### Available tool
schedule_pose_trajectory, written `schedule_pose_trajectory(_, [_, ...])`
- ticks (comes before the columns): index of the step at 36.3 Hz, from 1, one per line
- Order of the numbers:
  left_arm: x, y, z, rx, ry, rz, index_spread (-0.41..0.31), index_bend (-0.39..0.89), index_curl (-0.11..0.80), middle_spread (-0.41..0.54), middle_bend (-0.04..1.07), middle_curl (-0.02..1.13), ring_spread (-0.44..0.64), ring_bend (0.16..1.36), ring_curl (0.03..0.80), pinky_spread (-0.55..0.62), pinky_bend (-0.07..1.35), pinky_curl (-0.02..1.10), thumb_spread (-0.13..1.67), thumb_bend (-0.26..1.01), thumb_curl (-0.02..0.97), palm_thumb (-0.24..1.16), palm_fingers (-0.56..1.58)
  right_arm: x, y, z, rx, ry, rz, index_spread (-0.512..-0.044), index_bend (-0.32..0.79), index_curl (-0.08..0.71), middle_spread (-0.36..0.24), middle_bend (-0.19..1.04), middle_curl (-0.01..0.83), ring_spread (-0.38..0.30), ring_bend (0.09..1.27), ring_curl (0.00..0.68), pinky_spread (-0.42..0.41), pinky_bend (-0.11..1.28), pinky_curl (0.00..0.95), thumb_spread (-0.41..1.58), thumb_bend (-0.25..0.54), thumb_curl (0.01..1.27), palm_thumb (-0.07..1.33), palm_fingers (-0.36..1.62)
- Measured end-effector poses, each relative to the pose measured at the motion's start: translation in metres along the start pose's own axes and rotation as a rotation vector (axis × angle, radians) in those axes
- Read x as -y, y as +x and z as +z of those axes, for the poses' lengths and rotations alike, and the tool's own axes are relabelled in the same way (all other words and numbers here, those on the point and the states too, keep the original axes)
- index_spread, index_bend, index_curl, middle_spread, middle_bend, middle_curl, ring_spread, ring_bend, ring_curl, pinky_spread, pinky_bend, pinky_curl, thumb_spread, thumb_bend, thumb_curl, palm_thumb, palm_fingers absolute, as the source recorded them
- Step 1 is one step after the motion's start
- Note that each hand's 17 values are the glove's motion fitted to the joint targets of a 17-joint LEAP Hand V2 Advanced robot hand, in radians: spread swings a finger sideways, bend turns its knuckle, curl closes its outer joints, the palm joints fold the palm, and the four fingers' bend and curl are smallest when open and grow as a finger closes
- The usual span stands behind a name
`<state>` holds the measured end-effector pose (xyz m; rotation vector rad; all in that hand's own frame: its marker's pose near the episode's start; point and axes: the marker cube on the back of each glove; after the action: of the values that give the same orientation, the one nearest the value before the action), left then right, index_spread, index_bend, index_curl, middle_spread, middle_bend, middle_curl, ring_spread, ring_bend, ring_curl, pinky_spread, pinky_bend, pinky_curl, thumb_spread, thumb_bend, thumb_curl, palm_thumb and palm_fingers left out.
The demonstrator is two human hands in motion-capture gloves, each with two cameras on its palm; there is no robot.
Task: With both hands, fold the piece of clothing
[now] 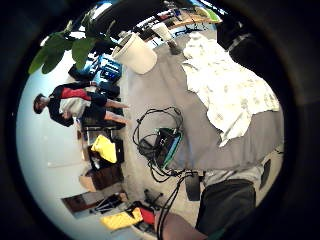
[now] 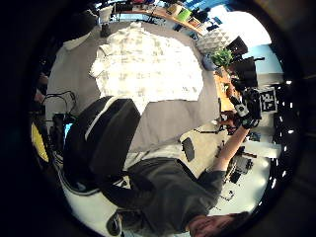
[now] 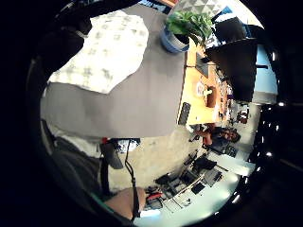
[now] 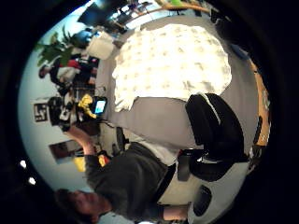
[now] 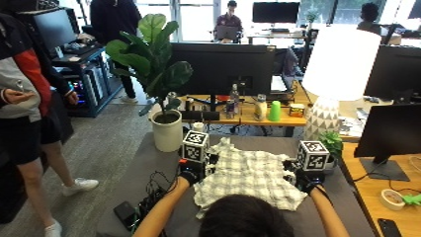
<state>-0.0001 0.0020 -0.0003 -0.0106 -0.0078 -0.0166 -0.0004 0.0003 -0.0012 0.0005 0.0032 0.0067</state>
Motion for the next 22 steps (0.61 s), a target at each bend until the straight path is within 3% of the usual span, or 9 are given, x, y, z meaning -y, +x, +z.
schedule_pose_trajectory(1, [-0.001,0.000,0.000,0.003,-0.005,-0.005,-0.065,0.26,0.081,0.008,0.13,0.03,0.00,0.47,0.101,0.03,0.33,0.07,0.42,0.08,0.025,0.14,0.60,0.000,0.000,0.000,-0.001,0.002,0.000,-0.142,0.18,0.051,-0.006,0.27,0.077,0.001,0.40,0.080,0.068,0.38,0.082,0.40,0.329,0.07,0.48,0.70])
schedule_pose_trajectory(4, [-0.001,-0.001,0.004,0.011,-0.026,-0.011,-0.081,0.26,0.130,0.011,0.13,0.08,0.00,0.51,0.176,0.05,0.35,0.14,0.62,0.08,0.040,0.16,0.56,-0.001,-0.002,-0.004,-0.004,0.014,-0.004,-0.189,0.16,0.119,-0.008,0.26,0.123,0.001,0.43,0.155,0.097,0.39,0.153,0.61,0.371,0.10,0.54,0.66])
schedule_pose_trajectory(10, [-0.003,-0.003,0.010,-0.016,-0.061,-0.003,-0.102,0.26,0.203,0.023,0.13,0.12,0.00,0.54,0.238,0.06,0.35,0.20,0.87,0.06,0.068,0.16,0.51,-0.002,-0.006,-0.011,-0.011,0.024,-0.015,-0.242,0.15,0.178,-0.010,0.26,0.188,0.001,0.44,0.220,0.126,0.40,0.214,0.90,0.388,0.12,0.59,0.63])
schedule_pose_trajectory(17, [0.000,-0.008,0.021,-0.045,-0.089,0.006,-0.109,0.21,0.249,0.035,0.13,0.15,0.01,0.56,0.269,0.07,0.36,0.25,1.01,0.03,0.099,0.16,0.47,0.005,-0.008,-0.012,-0.008,0.014,-0.017,-0.266,0.14,0.207,-0.012,0.26,0.238,-0.002,0.44,0.253,0.136,0.39,0.246,1.08,0.373,0.15,0.60,0.62])
schedule_pose_trajectory(22, [0.003,0.001,0.050,-0.038,-0.167,0.041,-0.086,0.13,0.249,0.056,0.14,0.16,0.03,0.59,0.290,0.08,0.41,0.28,1.02,-0.01,0.122,0.13,0.39,0.011,-0.004,-0.003,-0.011,0.007,-0.011,-0.274,0.13,0.220,-0.012,0.25,0.267,-0.004,0.44,0.273,0.136,0.38,0.262,1.16,0.354,0.16,0.61,0.62])
